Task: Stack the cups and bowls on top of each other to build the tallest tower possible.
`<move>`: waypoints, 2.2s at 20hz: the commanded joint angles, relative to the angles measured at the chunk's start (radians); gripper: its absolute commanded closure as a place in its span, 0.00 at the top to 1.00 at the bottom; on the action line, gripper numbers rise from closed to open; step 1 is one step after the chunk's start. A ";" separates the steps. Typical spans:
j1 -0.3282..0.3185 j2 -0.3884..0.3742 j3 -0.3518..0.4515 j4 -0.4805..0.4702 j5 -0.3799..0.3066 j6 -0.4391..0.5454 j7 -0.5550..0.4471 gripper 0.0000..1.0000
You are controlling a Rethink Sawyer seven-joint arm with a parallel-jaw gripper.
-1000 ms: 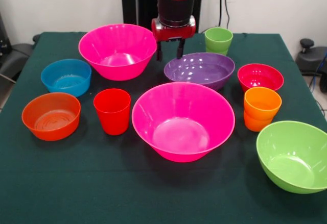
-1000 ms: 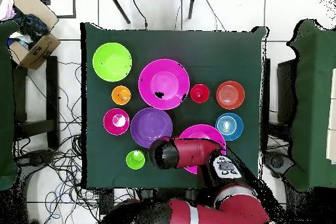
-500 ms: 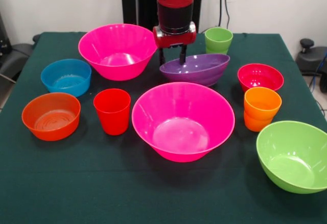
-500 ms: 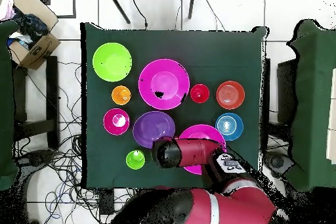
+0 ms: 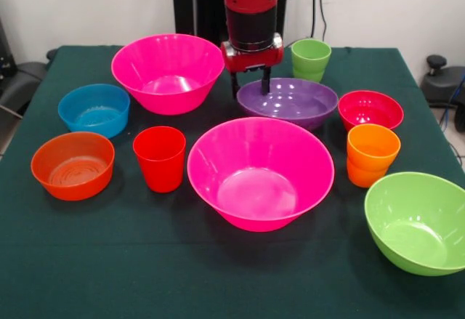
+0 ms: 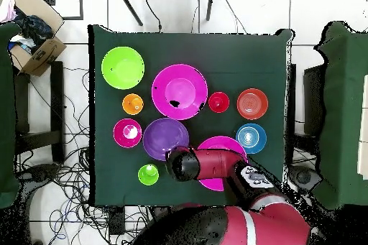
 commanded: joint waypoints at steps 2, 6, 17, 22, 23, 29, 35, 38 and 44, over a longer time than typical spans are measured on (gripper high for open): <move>-0.004 -0.041 0.137 -0.037 -0.012 0.006 0.054 1.00; -0.009 -0.058 0.152 -0.037 -0.005 0.029 0.050 1.00; 0.014 -0.037 0.121 -0.049 -0.021 -0.003 0.073 1.00; 0.022 -0.022 0.106 -0.062 -0.028 -0.012 0.074 1.00; 0.020 -0.016 0.103 -0.063 -0.032 -0.018 0.073 1.00; 0.000 0.014 0.115 -0.083 -0.036 -0.011 0.054 1.00; -0.024 0.104 0.113 -0.127 -0.054 -0.040 0.041 1.00; -0.028 0.115 0.113 -0.131 -0.058 -0.041 0.038 1.00; -0.032 0.134 0.116 -0.149 -0.061 -0.041 0.035 1.00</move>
